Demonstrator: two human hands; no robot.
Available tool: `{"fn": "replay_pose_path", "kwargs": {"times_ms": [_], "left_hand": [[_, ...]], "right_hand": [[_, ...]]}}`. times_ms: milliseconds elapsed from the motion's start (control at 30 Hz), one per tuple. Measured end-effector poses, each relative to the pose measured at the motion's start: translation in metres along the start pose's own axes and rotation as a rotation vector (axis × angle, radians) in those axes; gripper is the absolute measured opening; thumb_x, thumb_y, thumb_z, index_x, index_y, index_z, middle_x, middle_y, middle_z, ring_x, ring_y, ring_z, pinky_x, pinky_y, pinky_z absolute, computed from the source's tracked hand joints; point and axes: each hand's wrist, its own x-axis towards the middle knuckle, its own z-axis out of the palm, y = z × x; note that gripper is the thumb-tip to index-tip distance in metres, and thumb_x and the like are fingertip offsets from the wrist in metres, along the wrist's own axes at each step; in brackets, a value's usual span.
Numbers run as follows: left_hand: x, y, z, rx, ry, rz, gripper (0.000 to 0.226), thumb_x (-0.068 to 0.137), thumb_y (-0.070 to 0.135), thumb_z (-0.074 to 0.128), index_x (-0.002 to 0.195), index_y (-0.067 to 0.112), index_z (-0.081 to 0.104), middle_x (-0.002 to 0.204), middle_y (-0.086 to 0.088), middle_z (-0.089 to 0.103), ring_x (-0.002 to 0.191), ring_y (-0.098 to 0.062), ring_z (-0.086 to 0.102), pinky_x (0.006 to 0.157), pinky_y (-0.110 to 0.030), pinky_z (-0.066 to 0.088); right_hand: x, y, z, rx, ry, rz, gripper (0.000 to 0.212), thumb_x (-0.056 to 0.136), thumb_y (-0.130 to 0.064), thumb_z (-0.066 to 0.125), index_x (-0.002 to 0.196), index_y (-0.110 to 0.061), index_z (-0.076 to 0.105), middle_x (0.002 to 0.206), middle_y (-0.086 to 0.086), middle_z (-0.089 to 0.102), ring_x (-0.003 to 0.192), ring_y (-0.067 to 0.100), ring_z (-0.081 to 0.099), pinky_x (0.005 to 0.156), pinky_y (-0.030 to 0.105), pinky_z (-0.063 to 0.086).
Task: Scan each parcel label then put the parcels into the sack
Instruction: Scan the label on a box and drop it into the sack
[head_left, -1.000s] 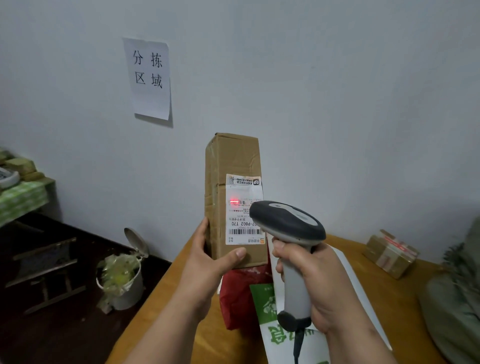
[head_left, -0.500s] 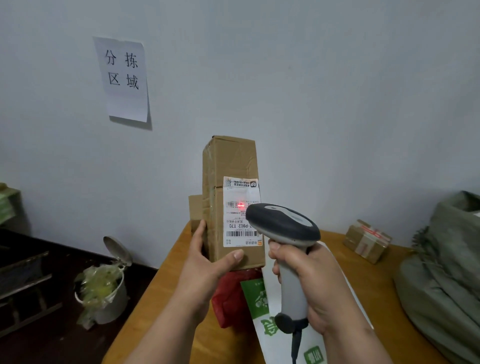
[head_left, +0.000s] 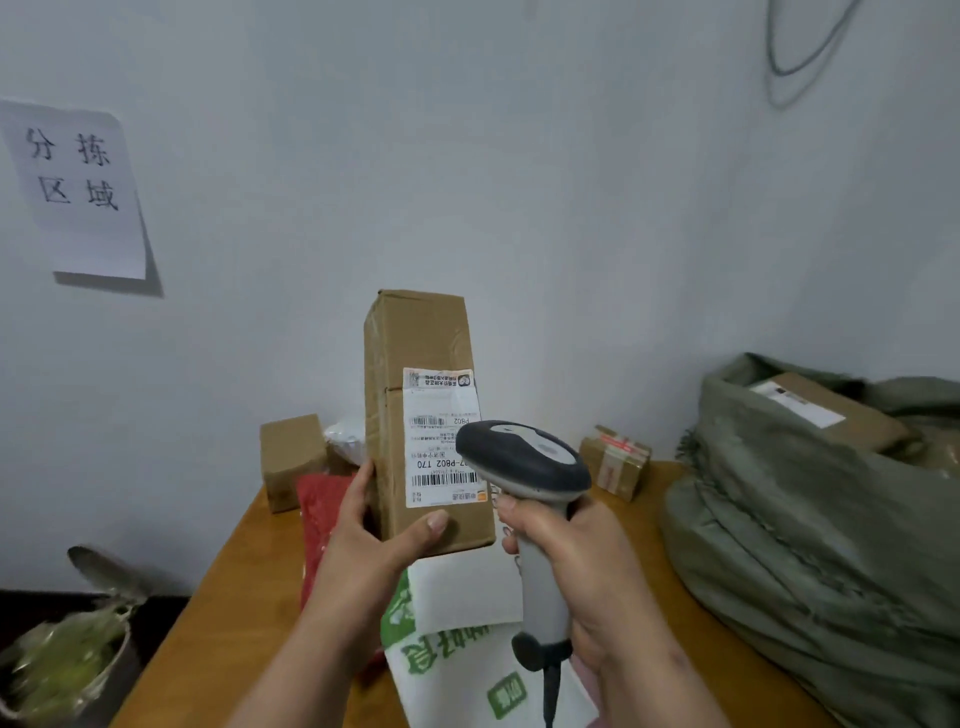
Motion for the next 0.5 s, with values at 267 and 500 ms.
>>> {"fn": "replay_pose_path", "kwargs": {"times_ms": [267, 500], "left_hand": [[-0.020, -0.035, 0.152, 0.006, -0.055, -0.020, 0.107, 0.052, 0.045, 0.093, 0.145, 0.043, 0.039, 0.121, 0.006, 0.070, 0.113, -0.017, 0.066, 0.097, -0.040, 0.051], [-0.028, -0.057, 0.265, 0.013, -0.104, -0.109, 0.106, 0.048, 0.053, 0.094, 0.139, 0.039, 0.041, 0.122, 0.002, 0.068, 0.109, -0.021, 0.067, 0.084, -0.035, 0.057]], "right_hand": [[-0.004, -0.002, -0.153, -0.020, 0.201, 0.071, 0.015, 0.081, -0.026, 0.080, 0.093, -0.020, 0.073, 0.071, 0.003, 0.075, 0.082, 0.025, 0.070, 0.078, 0.041, 0.053], [-0.008, 0.002, -0.254, -0.031, 0.303, 0.120, 0.015, 0.081, -0.035, 0.079, 0.089, -0.024, 0.073, 0.083, 0.006, 0.076, 0.092, 0.027, 0.069, 0.096, 0.056, 0.052]]}}
